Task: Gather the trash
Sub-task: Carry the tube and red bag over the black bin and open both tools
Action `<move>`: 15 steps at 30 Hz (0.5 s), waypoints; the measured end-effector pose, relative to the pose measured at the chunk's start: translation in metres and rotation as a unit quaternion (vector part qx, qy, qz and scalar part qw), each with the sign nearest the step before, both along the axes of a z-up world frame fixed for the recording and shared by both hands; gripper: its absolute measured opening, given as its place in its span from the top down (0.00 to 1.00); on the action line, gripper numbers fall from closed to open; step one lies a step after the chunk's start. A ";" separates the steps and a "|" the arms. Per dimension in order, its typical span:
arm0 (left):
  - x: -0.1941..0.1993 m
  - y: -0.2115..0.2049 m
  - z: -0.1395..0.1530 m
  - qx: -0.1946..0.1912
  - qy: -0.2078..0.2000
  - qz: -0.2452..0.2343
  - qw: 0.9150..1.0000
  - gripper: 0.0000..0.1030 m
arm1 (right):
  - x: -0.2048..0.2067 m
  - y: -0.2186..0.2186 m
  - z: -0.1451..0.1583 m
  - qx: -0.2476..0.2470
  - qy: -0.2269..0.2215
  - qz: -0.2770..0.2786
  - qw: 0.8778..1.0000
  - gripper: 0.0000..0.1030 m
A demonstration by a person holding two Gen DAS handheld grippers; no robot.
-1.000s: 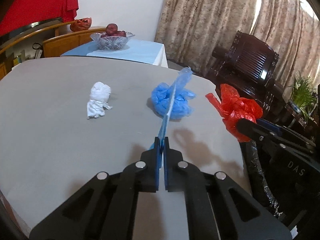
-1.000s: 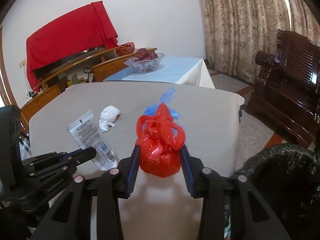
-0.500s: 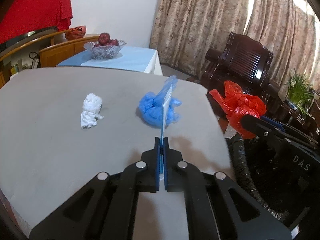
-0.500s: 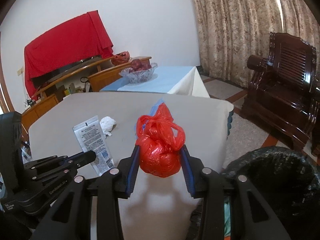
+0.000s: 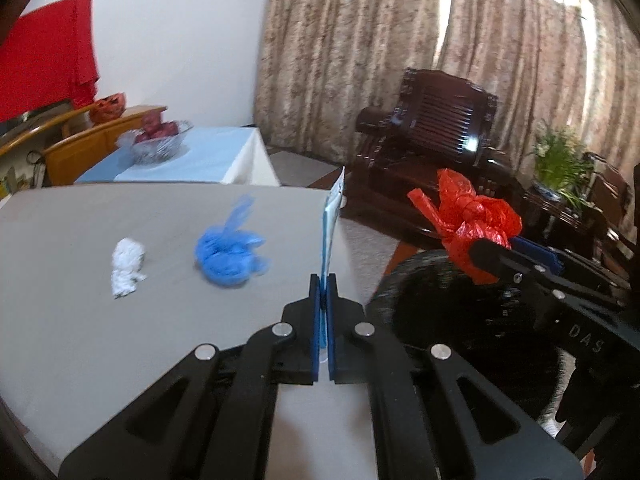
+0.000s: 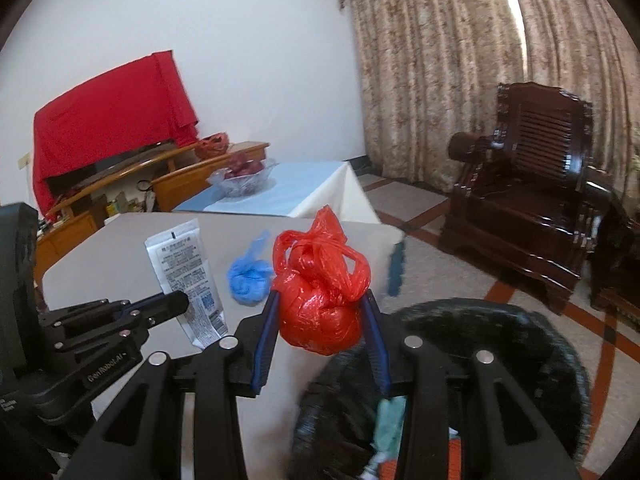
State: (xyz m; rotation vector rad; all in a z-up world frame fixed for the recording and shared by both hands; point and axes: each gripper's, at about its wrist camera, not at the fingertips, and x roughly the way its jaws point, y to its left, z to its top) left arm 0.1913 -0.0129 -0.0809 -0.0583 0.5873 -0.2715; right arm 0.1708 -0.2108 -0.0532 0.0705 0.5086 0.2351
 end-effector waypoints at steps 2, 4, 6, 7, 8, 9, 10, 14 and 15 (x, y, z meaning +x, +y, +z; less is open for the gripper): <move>-0.004 -0.018 0.004 0.000 -0.006 -0.018 1.000 0.98 | -0.006 -0.015 0.001 -0.003 -0.001 -0.014 1.000 0.61; -0.006 -0.034 0.006 -0.001 -0.010 -0.033 0.999 0.98 | -0.012 -0.032 0.001 -0.004 -0.002 -0.029 1.000 0.61; -0.009 -0.053 0.009 -0.001 -0.014 -0.051 0.999 0.98 | -0.020 -0.048 0.001 -0.006 -0.003 -0.046 0.999 0.61; -0.011 -0.063 0.009 -0.001 -0.015 -0.061 0.998 0.98 | -0.023 -0.055 0.001 -0.007 -0.003 -0.053 0.999 0.61; -0.012 -0.071 0.009 -0.002 -0.015 -0.069 0.998 0.98 | -0.025 -0.062 0.000 -0.008 -0.002 -0.061 0.998 0.61; -0.013 -0.078 0.008 -0.003 -0.016 -0.075 0.997 0.98 | -0.028 -0.068 -0.001 -0.008 -0.001 -0.067 0.998 0.61; -0.013 -0.085 0.007 -0.005 -0.016 -0.083 0.996 0.98 | -0.030 -0.075 -0.002 -0.010 0.000 -0.075 0.997 0.61; -0.015 -0.113 0.003 -0.007 -0.015 -0.111 0.994 0.98 | -0.037 -0.096 -0.006 -0.014 0.005 -0.100 0.995 0.61; -0.015 -0.121 0.001 -0.007 -0.013 -0.117 0.993 0.98 | -0.038 -0.100 -0.007 -0.015 0.007 -0.105 0.994 0.61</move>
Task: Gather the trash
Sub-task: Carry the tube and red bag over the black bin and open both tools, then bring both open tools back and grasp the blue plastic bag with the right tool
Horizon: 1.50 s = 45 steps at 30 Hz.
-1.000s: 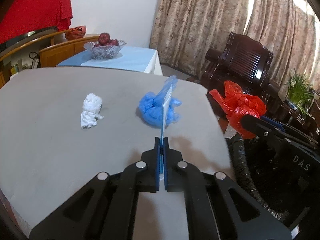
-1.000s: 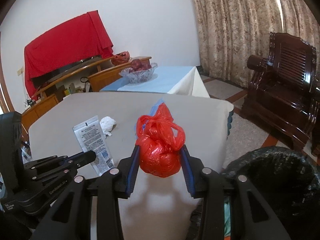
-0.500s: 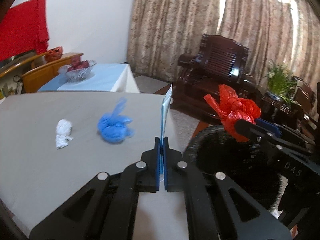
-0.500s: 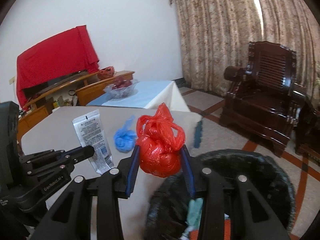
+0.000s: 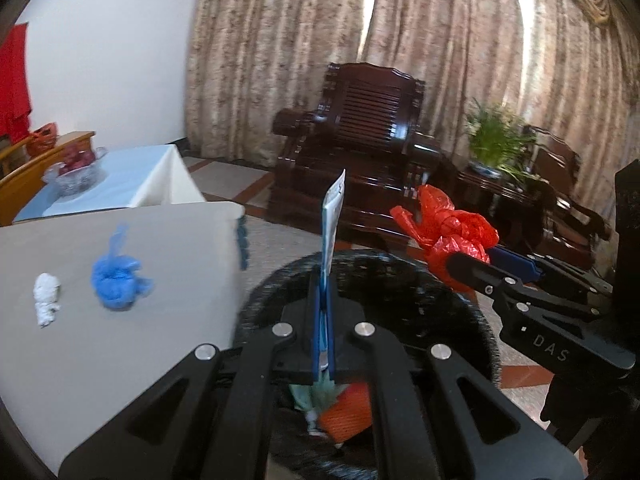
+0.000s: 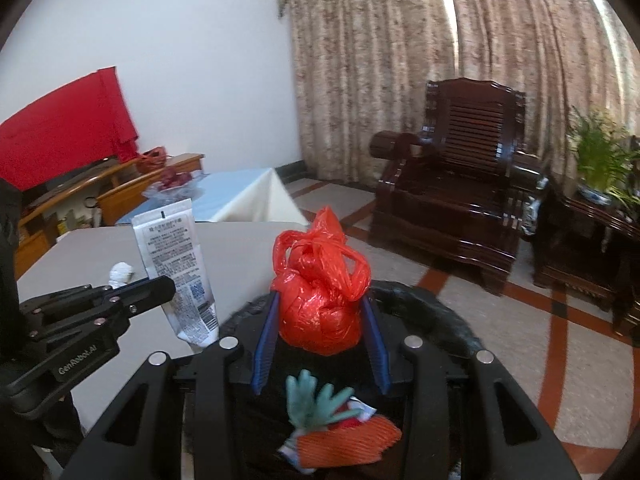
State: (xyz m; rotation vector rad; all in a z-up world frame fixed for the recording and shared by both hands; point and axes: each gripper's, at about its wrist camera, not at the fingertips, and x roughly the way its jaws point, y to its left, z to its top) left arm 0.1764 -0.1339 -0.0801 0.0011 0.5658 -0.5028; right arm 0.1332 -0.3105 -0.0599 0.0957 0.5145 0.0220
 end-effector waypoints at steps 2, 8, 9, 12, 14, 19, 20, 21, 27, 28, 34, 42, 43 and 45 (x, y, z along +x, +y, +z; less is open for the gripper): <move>0.002 -0.009 -0.004 -0.001 0.005 -0.009 1.000 0.98 | -0.002 -0.008 -0.003 -0.002 0.004 -0.010 1.000 0.61; 0.008 -0.027 -0.022 0.002 0.022 -0.027 0.999 0.98 | 0.001 -0.028 -0.018 0.002 0.022 -0.032 0.999 0.61; 0.010 -0.030 -0.027 0.003 0.027 -0.028 0.999 0.98 | 0.002 -0.030 -0.022 0.003 0.026 -0.034 0.999 0.61; 0.014 -0.035 -0.037 0.009 0.037 -0.033 0.999 0.98 | 0.004 -0.035 -0.032 0.004 0.039 -0.039 0.998 0.61; 0.018 -0.037 -0.043 0.014 0.042 -0.035 0.998 0.98 | 0.007 -0.037 -0.039 0.004 0.049 -0.040 0.998 0.60; 0.026 -0.038 -0.055 0.025 0.053 -0.042 0.997 0.98 | 0.009 -0.036 -0.057 0.001 0.078 -0.041 0.996 0.56; 0.027 -0.038 -0.057 0.025 0.056 -0.044 0.997 0.98 | 0.010 -0.036 -0.060 0.001 0.084 -0.041 0.996 0.56; 0.028 -0.038 -0.060 0.026 0.061 -0.045 0.997 0.97 | 0.009 -0.035 -0.063 0.001 0.088 -0.041 0.995 0.53; 0.031 -0.026 -0.063 0.017 0.070 -0.037 0.997 0.60 | 0.006 -0.035 -0.069 -0.020 0.101 -0.064 0.993 0.21; 0.031 -0.023 -0.063 0.016 0.069 -0.037 0.997 0.58 | 0.006 -0.034 -0.068 -0.024 0.099 -0.068 0.992 0.18; 0.029 0.002 -0.052 0.014 0.050 -0.011 0.999 0.23 | 0.009 -0.023 -0.057 -0.028 0.089 -0.064 0.994 0.06; 0.034 0.057 -0.033 0.016 0.032 0.047 0.998 0.16 | 0.023 0.009 -0.037 -0.018 0.050 -0.035 0.998 0.06; 0.035 0.067 -0.031 0.017 0.030 0.057 0.998 0.16 | 0.025 0.014 -0.035 -0.018 0.047 -0.031 0.998 0.06; 0.038 0.088 -0.027 0.016 0.026 0.078 0.996 0.16 | 0.032 0.026 -0.031 -0.017 0.042 -0.019 0.999 0.06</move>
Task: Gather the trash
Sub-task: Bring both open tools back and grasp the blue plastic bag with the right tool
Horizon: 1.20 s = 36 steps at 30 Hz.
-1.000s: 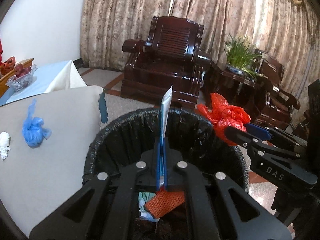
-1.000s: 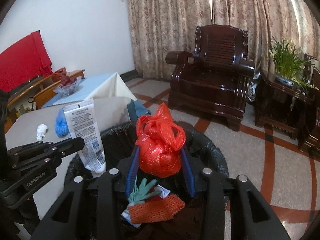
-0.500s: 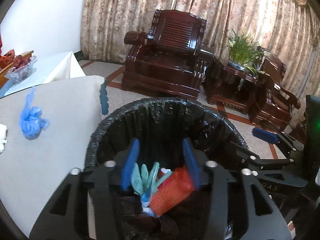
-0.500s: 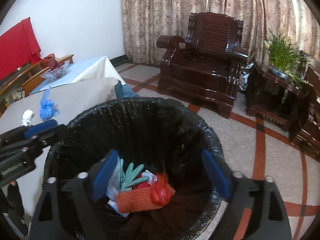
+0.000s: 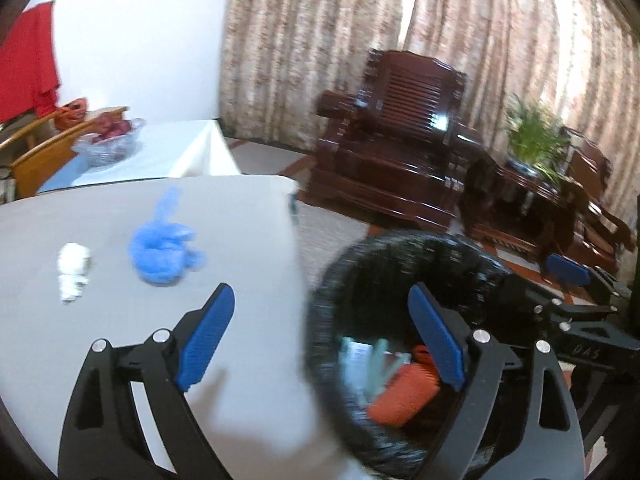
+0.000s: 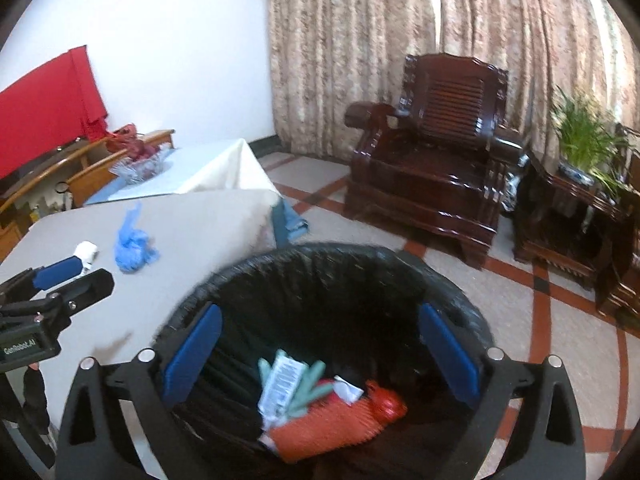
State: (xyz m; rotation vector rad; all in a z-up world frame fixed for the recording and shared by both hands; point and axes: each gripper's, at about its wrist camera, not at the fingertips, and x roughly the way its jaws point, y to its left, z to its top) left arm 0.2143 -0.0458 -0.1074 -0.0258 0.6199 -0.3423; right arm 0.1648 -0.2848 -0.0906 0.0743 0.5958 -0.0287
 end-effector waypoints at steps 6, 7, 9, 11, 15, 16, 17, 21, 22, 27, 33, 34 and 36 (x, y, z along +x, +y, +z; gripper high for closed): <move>0.007 0.067 0.009 0.012 -0.012 0.068 0.998 0.16 | 0.025 0.048 0.009 0.004 -0.015 0.042 0.999 0.06; 0.009 0.077 0.010 0.015 -0.014 0.079 0.997 0.16 | 0.030 0.057 0.010 0.006 -0.017 0.050 0.999 0.06; 0.012 0.100 0.011 0.019 -0.016 0.101 0.995 0.16 | 0.041 0.076 0.011 0.010 -0.022 0.063 0.998 0.06; 0.017 0.122 0.010 0.024 -0.018 0.124 0.992 0.16 | 0.053 0.093 0.011 0.017 -0.026 0.074 0.997 0.06; 0.026 0.158 0.009 0.029 -0.020 0.157 0.987 0.16 | 0.076 0.128 0.009 0.028 -0.034 0.095 0.995 0.06; 0.028 0.166 0.007 0.030 -0.020 0.163 0.986 0.16 | 0.084 0.139 0.008 0.029 -0.035 0.102 0.994 0.06; 0.031 0.175 0.006 0.033 -0.020 0.170 0.985 0.16 | 0.092 0.150 0.005 0.030 -0.037 0.109 0.993 0.06; 0.048 0.204 -0.003 0.040 -0.017 0.194 0.980 0.16 | 0.124 0.188 -0.007 0.030 -0.032 0.130 0.991 0.06; 0.053 0.210 -0.005 0.040 -0.017 0.198 0.979 0.16 | 0.130 0.194 -0.011 0.029 -0.028 0.134 0.990 0.06; 0.081 0.234 -0.020 0.047 -0.010 0.213 0.976 0.16 | 0.167 0.227 -0.035 0.025 -0.004 0.146 0.989 0.06; 0.105 0.254 -0.041 0.051 0.008 0.218 0.975 0.16 | 0.206 0.256 -0.069 0.005 0.029 0.153 0.988 0.06; 0.108 0.257 -0.045 0.050 0.011 0.218 0.975 0.16 | 0.209 0.259 -0.072 0.003 0.033 0.154 0.987 0.06; 0.115 0.262 -0.053 0.051 0.018 0.217 0.975 0.16 | 0.218 0.263 -0.080 -0.003 0.045 0.156 0.987 0.07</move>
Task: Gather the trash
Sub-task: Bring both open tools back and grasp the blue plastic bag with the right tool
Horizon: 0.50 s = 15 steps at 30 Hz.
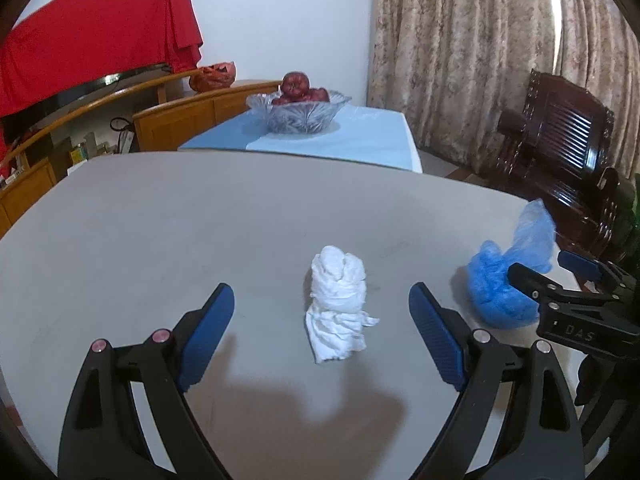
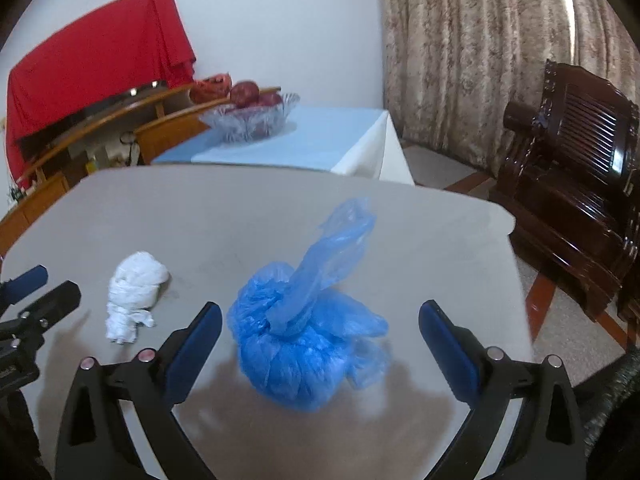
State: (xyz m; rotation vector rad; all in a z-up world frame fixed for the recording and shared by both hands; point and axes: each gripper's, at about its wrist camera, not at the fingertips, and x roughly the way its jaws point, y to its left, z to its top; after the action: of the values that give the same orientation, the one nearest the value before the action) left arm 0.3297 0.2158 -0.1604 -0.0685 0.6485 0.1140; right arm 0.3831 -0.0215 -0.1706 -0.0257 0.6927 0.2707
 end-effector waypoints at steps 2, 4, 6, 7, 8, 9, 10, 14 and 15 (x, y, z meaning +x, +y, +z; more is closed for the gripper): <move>0.006 0.003 -0.007 -0.001 0.007 -0.001 1.000 0.16 | 0.004 0.000 -0.006 -0.002 0.014 0.001 1.000 0.07; 0.012 0.004 -0.012 -0.003 0.013 -0.003 1.000 0.16 | 0.009 -0.001 -0.010 0.002 0.033 0.004 0.999 0.08; 0.019 0.004 -0.018 -0.004 0.021 -0.006 1.000 0.16 | 0.012 0.000 -0.014 0.005 0.048 0.011 0.999 0.19; 0.021 0.003 -0.020 -0.004 0.023 -0.008 1.000 0.16 | 0.013 0.000 -0.017 0.009 0.059 0.020 0.998 0.23; 0.024 0.002 -0.022 -0.004 0.027 -0.009 1.000 0.16 | 0.013 0.001 -0.018 0.012 0.064 0.027 0.998 0.28; 0.028 0.002 -0.025 -0.003 0.031 -0.012 0.999 0.16 | 0.013 0.000 -0.018 0.015 0.067 0.032 0.997 0.34; 0.031 0.001 -0.026 -0.002 0.033 -0.012 0.999 0.16 | 0.012 0.003 -0.019 0.019 0.069 0.041 0.997 0.39; 0.044 0.000 -0.034 0.005 0.048 -0.014 0.999 0.19 | 0.005 0.007 -0.018 0.017 0.064 0.053 0.996 0.53; 0.048 0.000 -0.036 0.002 0.056 -0.015 0.998 0.21 | 0.003 0.007 -0.017 0.018 0.060 0.053 0.997 0.54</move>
State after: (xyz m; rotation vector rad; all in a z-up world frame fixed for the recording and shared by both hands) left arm 0.3772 0.2162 -0.1966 -0.0495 0.7613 0.0909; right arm 0.3861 -0.0146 -0.1875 -0.0126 0.8070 0.3896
